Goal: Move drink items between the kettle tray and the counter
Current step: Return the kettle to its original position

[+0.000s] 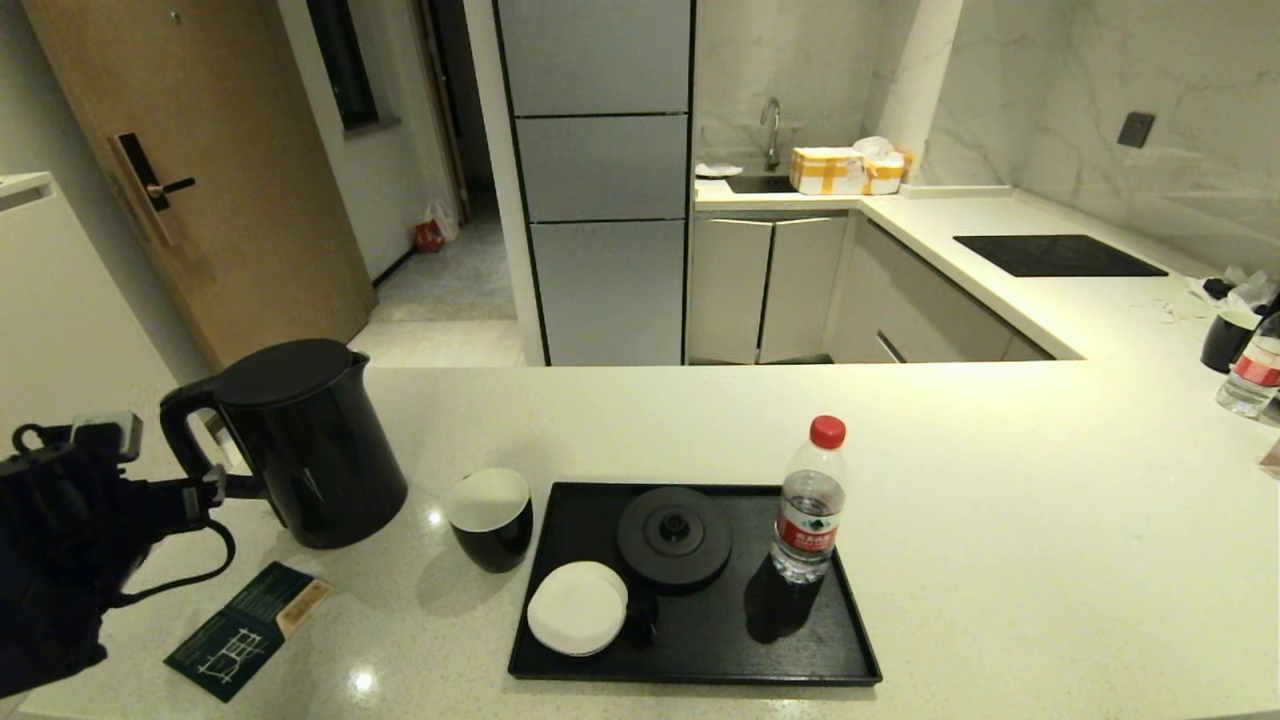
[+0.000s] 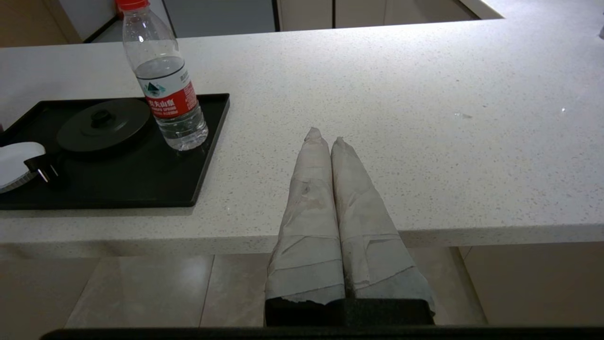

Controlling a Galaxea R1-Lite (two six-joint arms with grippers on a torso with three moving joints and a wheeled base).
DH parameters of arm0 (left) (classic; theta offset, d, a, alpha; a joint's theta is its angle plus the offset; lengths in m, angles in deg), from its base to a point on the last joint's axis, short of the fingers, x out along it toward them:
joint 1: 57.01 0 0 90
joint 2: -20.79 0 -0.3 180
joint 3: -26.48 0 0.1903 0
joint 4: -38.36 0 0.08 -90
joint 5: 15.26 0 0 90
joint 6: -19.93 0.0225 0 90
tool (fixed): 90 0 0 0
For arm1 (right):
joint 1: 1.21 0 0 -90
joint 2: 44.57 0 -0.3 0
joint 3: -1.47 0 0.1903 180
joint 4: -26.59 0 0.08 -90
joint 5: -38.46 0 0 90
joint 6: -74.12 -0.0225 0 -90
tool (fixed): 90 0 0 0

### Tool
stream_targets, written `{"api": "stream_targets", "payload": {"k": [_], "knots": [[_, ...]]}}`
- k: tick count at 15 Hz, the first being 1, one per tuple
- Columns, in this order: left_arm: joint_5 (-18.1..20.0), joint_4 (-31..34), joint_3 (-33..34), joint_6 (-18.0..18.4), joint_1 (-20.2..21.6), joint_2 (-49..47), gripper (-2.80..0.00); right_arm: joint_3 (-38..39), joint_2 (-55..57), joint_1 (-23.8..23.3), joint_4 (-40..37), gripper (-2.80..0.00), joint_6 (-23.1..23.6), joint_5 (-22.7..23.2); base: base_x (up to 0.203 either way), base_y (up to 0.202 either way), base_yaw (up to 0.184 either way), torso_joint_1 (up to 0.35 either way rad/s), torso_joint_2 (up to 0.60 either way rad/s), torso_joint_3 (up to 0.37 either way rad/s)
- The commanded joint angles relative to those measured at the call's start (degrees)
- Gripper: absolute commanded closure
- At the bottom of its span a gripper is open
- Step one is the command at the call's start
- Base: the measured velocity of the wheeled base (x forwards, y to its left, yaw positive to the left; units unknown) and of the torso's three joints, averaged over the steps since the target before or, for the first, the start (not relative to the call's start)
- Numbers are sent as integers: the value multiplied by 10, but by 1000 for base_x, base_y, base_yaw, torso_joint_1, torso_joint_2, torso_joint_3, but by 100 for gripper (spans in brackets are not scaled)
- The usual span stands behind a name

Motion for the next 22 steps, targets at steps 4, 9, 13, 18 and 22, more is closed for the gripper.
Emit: {"api": "stream_targets", "payload": {"k": [4, 9, 13, 18, 22], "knots": [[8, -22, -25, 8, -1, -47, -280, 0, 1, 0, 0, 0, 0, 0, 0, 0, 0, 0, 0, 0], [8, -22, -77, 8, -1, -86, -280, 0, 0, 0, 0, 0, 0, 0, 0, 0, 0, 0, 0, 0], [9, -22, -122, 9, -1, -113, -280, 0, 0, 0, 0, 0, 0, 0, 0, 0, 0, 0, 0, 0], [9, -22, -154, 9, -5, -130, -280, 0, 0, 0, 0, 0, 0, 0, 0, 0, 0, 0, 0, 0], [8, -21, -177, 9, -11, -144, -280, 0, 0, 0, 0, 0, 0, 0, 0, 0, 0, 0, 0, 0]]}}
